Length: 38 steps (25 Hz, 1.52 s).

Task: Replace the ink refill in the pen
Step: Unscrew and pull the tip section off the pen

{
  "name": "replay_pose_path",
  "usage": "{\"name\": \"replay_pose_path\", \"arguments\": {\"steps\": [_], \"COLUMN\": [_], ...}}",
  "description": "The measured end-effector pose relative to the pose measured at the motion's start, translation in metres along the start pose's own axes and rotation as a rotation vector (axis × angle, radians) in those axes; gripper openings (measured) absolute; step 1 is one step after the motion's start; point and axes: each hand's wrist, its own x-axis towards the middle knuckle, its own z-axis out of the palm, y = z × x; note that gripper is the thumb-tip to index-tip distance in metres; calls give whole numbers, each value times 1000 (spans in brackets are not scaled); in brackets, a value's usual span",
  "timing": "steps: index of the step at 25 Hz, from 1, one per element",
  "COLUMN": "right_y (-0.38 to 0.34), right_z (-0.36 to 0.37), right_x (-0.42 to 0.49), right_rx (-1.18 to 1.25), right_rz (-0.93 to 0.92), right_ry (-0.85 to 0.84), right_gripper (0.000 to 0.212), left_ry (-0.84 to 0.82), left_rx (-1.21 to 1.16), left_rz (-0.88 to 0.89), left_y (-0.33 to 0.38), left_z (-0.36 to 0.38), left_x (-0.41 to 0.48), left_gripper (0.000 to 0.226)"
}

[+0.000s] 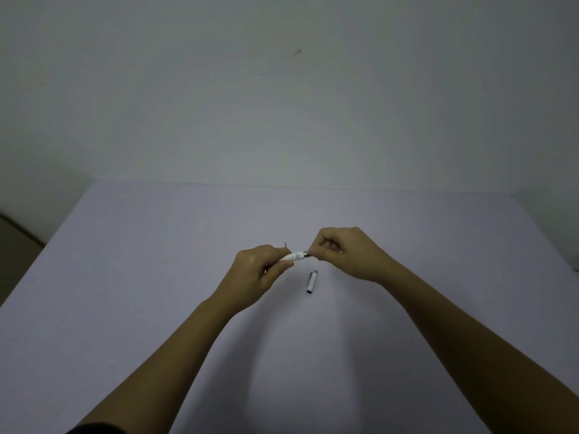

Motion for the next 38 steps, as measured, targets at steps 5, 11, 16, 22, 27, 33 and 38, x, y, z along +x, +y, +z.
{"name": "replay_pose_path", "arguments": {"steps": [5,11,16,22,27,33,38], "right_y": [-3,-5,-10,-18,-20,-25,-15], "right_z": [-1,2,7,15,16,7,-5], "right_x": [-1,2,3,5,9,27,53], "right_rx": [115,397,680,748,822,974,1091], "right_rz": [19,42,36,87,91,72,72], "right_ry": [52,130,150,276,213,280,387], "right_gripper": [20,3,26,10,20,21,19], "left_ry": [57,110,162,206,207,176,148], "left_rx": [-6,-56,42,79,33,-39,-82], "left_rz": [-12,-85,-124,-180,-233,-327,-406], "left_y": [1,10,18,22,25,22,13], "left_z": [-2,7,17,19,22,28,32], "left_x": [1,0,4,6,4,2,4], "left_gripper": [25,25,23,19,25,26,25]}}
